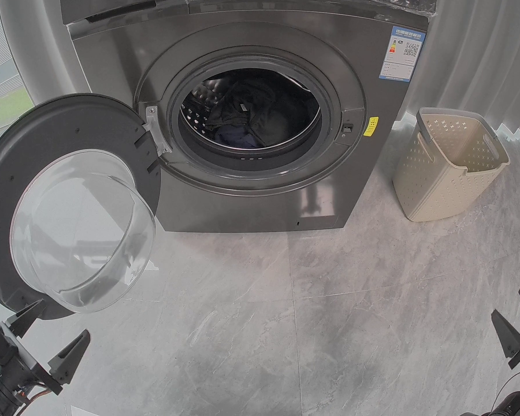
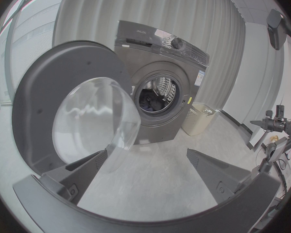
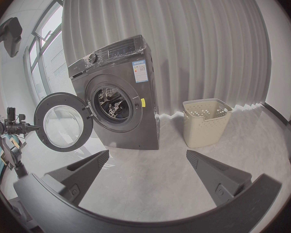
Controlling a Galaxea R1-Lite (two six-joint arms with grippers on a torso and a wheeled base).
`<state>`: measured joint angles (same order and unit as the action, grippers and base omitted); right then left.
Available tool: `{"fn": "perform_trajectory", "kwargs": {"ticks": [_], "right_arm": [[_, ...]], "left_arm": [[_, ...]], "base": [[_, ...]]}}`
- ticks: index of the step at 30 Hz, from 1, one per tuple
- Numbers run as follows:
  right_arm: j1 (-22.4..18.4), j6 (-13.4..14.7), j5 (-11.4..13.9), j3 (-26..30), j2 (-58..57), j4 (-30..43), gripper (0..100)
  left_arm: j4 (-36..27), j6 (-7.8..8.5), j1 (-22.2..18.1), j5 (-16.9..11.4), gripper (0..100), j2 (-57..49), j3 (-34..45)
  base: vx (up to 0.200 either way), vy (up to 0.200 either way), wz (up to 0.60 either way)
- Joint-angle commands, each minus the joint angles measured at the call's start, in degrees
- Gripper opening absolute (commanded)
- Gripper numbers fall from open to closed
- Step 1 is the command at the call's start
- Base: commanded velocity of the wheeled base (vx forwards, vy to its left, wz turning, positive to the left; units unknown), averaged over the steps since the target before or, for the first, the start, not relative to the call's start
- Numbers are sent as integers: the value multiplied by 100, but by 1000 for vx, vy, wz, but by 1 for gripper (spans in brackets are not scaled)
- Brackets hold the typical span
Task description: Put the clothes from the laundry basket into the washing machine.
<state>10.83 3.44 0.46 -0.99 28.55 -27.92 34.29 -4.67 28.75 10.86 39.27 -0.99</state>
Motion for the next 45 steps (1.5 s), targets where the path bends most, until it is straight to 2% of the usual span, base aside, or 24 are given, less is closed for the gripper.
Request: {"fn": "perform_trajectory", "kwargs": {"ticks": [1,5,6,7,8,11,12,13,14,16,17,18,19,21,22,23,25,28,30,31,32,35,38,45], "right_arm": [[-476,17,24,99,-2169,1544,100],[-511,69,-55,99,-2372,2273,100],[-511,87,-231,99,-2363,2387,100],[-511,87,-266,99,-2363,2396,100],[-511,69,-644,99,-2354,2519,100],[-775,-36,-539,99,-2398,2589,100],[-1065,-238,-398,99,-2530,2686,100],[-1188,-388,-248,99,-2644,2792,100],[-1197,-414,-205,90,-2688,2862,100],[-1179,-405,-178,81,-2741,2862,100],[-1179,-405,-178,81,-2741,2862,100],[-1162,-397,-178,90,-2785,2844,100],[-1126,-370,-178,99,-2802,2818,100],[-1118,-168,-248,99,-2820,2765,100],[-1118,-168,-248,99,-2820,2765,100],[-1118,-142,-319,99,-2829,2774,100],[-1118,-256,-275,99,-2829,2774,100],[-1126,-511,103,99,-2820,2792,100],[-1135,-511,103,99,-2820,2792,100],[-1144,-511,86,99,-2820,2783,100],[-1153,-520,77,99,-2820,2783,100],[-1135,-476,77,99,-2820,2792,100],[-1135,-476,77,99,-2820,2783,100],[-1126,-476,77,99,-2820,2792,100]], "left_arm": [[-1425,-16,-1240,-418,100,-2309,99],[-2331,54,-1767,-796,100,-3188,99],[-2682,107,-1925,-902,100,-3408,99],[-2700,115,-1934,-893,100,-3434,99],[-3060,124,-1969,-849,100,-3434,99],[-3034,186,-2075,-656,100,-3417,99],[-3042,238,-2233,-541,100,-3417,99],[-3042,335,-2374,-532,100,-3426,99],[-3051,423,-2497,-550,100,-3443,99],[-3060,476,-2743,-691,100,-3619,99],[-3060,476,-2743,-691,100,-3619,99],[-3060,449,-2866,-866,100,-3927,99],[-3051,449,-2857,-893,100,-3927,99],[-3051,432,-2857,-770,100,-3927,99],[-3051,432,-2857,-770,100,-3927,99],[-3069,484,-2857,-559,100,-3927,99],[-3104,555,-2866,-339,100,-3927,99],[-3122,476,-2857,-392,100,-3927,99],[-3130,414,-2857,-489,100,-3927,99],[-3209,194,-2857,-761,100,-3927,99],[-3447,168,-2848,-981,100,-3927,99],[-3447,238,-2848,-928,100,-3927,99],[-3438,230,-2848,-928,100,-3927,99],[-3438,186,-2839,-954,100,-3927,99]], "base": [[-200,0,0],[-50,0,0],[0,0,0],[0,0,0],[0,0,0],[0,0,0],[-200,0,0],[-200,0,0],[-200,0,0],[0,0,0],[0,0,0],[0,0,0],[0,0,0],[0,0,0],[0,0,0],[0,0,0],[0,0,0],[0,0,0],[0,0,0],[0,0,0],[0,0,0],[0,0,0],[0,0,0],[0,200,0]]}}
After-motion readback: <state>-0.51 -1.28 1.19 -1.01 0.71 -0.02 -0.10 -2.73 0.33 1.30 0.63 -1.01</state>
